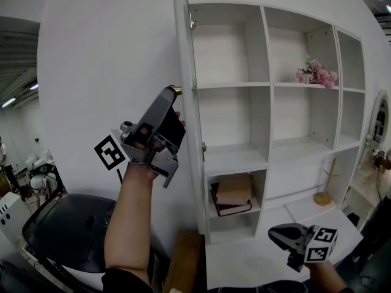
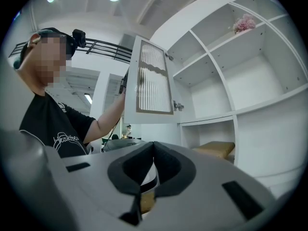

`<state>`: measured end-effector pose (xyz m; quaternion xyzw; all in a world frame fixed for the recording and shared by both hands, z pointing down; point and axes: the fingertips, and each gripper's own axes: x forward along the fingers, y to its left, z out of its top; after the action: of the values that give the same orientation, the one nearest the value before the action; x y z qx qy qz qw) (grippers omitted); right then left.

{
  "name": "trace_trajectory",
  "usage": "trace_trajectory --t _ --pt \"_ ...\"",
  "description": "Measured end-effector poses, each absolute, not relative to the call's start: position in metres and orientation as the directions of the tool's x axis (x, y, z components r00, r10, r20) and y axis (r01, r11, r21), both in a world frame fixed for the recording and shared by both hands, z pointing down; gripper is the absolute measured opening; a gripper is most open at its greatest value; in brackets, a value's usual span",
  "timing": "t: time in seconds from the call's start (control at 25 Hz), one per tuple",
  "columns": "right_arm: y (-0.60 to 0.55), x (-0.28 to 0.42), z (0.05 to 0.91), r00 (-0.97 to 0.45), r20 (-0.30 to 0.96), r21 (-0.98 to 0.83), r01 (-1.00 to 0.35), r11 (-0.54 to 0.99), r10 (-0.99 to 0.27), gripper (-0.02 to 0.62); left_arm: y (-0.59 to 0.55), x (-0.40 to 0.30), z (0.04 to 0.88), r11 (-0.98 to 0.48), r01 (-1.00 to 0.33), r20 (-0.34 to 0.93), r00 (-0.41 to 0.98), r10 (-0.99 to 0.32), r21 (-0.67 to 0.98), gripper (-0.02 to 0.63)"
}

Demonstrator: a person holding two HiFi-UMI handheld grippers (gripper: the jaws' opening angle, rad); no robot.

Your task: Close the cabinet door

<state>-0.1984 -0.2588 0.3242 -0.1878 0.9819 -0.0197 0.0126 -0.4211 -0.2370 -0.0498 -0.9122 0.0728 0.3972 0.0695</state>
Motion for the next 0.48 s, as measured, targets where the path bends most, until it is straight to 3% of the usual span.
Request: trace_trajectory --t 0.24,0.48 --pt "-0.262 -0.192 0.327 -0.93 -0.016 -0.05 -0.366 0.929 -0.367 0.008 -0.23 -0.408 -0.051 -0.965 -0.227 -0.717 0.694 -0.068 -0.129 0.08" --pt "-0.259 -0.187 0.324 -0.929 -0.022 -0.037 -0.368 0.929 -0.369 0.008 -0.229 -0.405 -0.05 -0.958 -0.25 -0.711 0.699 -0.08 -0.138 0.08"
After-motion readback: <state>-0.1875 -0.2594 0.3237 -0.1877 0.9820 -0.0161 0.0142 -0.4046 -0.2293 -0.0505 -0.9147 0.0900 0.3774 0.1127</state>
